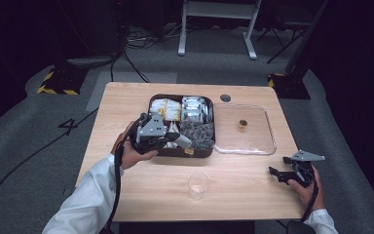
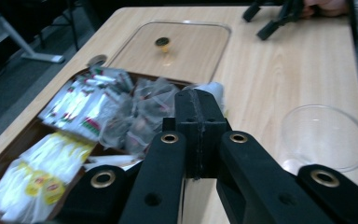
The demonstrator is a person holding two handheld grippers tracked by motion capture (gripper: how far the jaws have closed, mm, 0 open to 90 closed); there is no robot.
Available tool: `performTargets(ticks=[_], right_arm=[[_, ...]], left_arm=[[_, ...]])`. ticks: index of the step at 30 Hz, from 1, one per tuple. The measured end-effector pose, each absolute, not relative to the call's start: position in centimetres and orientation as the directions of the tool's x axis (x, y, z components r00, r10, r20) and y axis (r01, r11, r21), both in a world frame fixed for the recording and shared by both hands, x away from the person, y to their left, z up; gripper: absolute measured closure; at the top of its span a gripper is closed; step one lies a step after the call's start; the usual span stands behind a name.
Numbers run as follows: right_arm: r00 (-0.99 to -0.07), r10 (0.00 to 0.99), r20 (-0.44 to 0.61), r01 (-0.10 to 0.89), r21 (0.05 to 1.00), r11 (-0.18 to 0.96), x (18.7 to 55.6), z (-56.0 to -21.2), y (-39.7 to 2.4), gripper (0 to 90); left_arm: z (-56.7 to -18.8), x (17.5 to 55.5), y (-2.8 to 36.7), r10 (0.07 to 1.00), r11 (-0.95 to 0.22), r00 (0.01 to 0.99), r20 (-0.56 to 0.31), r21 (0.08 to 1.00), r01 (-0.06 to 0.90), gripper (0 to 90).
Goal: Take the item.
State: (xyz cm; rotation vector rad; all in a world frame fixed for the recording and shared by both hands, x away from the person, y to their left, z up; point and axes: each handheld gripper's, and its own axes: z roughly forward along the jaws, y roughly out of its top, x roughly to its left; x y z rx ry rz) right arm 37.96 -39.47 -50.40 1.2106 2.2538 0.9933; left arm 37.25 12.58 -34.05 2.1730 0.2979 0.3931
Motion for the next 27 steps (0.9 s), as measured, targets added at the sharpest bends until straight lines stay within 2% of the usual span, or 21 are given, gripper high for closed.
performTargets(ticks=[15,27], right_arm=[[-0.548,0.836,-0.011,0.556,0.742,0.374,38.0,-50.4,-39.5,17.7],[-0.548,0.836,-0.011,0.556,0.742,0.374,38.0,-50.4,-39.5,17.7]], left_arm=[[-35.6,33.6,9.8,0.191,-0.613,0.971,0.143,0.79,0.004,90.0],[-37.1,32.2,8.0,0.113,-0.637,0.988,0.104,0.771,-0.008,90.0]])
